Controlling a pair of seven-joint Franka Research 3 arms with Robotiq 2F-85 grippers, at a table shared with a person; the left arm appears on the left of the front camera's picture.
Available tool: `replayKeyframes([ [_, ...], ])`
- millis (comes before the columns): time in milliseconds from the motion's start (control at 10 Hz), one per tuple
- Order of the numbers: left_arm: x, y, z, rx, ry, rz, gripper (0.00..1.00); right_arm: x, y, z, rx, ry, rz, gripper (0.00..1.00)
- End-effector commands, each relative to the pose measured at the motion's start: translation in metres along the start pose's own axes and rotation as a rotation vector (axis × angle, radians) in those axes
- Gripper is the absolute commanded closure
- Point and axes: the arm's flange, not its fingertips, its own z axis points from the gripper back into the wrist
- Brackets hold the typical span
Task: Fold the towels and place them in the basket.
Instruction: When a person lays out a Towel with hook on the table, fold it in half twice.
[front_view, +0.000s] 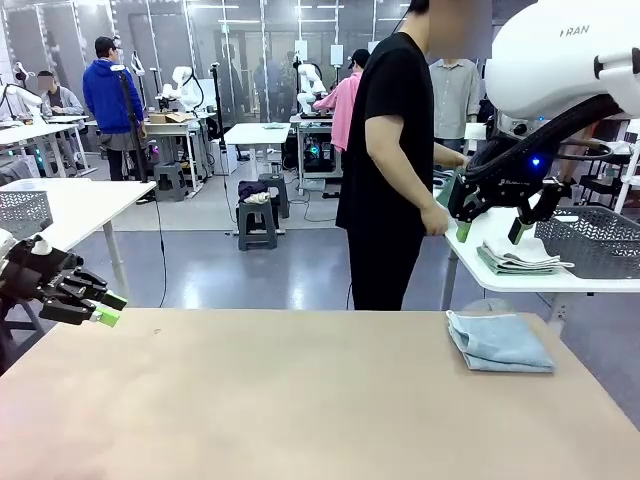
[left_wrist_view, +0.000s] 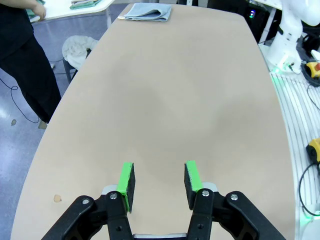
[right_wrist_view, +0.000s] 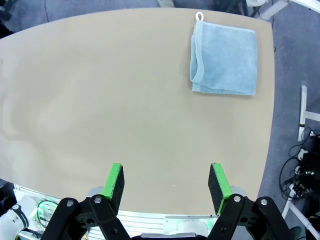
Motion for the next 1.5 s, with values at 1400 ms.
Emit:
replayKeyframes([
  [1400, 0.0015, -0.0009, 0.0020, 0.004, -0.004, -0.006, 0.48, 0.0010, 0.0018, -0.0008, 0.007, -0.009, -0.022, 0.15],
])
